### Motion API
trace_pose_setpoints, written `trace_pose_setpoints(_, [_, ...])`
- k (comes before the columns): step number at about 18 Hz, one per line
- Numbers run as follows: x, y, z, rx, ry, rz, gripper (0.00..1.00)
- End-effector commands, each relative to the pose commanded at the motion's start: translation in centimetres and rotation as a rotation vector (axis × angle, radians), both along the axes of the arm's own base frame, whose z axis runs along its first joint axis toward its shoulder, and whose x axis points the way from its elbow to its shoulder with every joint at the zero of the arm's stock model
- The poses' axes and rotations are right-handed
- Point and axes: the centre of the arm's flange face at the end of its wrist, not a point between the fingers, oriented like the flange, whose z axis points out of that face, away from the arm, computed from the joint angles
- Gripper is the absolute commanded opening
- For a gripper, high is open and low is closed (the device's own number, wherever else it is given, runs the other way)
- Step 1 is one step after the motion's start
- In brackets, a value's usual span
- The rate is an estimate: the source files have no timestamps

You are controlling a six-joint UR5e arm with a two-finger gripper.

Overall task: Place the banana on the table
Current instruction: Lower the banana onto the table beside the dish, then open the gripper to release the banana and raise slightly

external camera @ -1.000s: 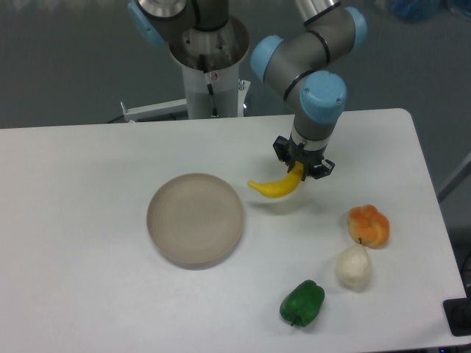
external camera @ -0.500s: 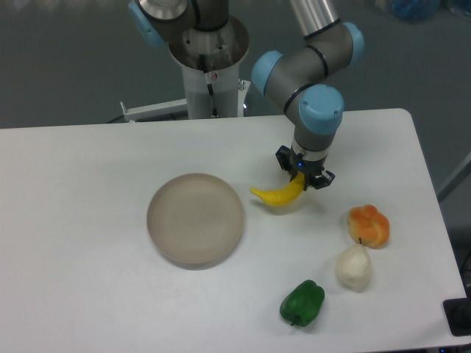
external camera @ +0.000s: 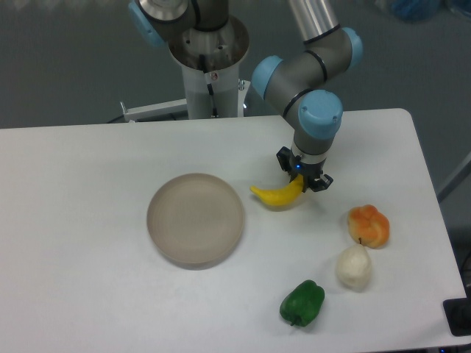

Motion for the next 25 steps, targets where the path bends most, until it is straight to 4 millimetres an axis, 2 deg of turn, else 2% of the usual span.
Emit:
trace_pose_setpoints(6, [0.0,0.0,0.0,-0.001,0.001,0.001,0.43])
trace_pose_setpoints(9, [-0.2,0.1,0.2,0.004,0.005,0.005,0.60])
trace_pose_setpoints(11, [-0.4,0.2,0.6,0.009,0.011,0.005,0.75])
trace_pose_setpoints(17, [-1.8,1.4,3.4,0.051,0.062,0.014,0.99])
trace_pose_setpoints(19, [-2.3,2.1,4.7,0.071,0.083,0.012,1.00])
trace_pose_setpoints(21, [-2.4,2.6,5.1,0.080,0.092,0.009,1.00])
trace_pose_setpoints(25, [-4.6,4.8,7.1,0.115,0.136,0.003,1.00])
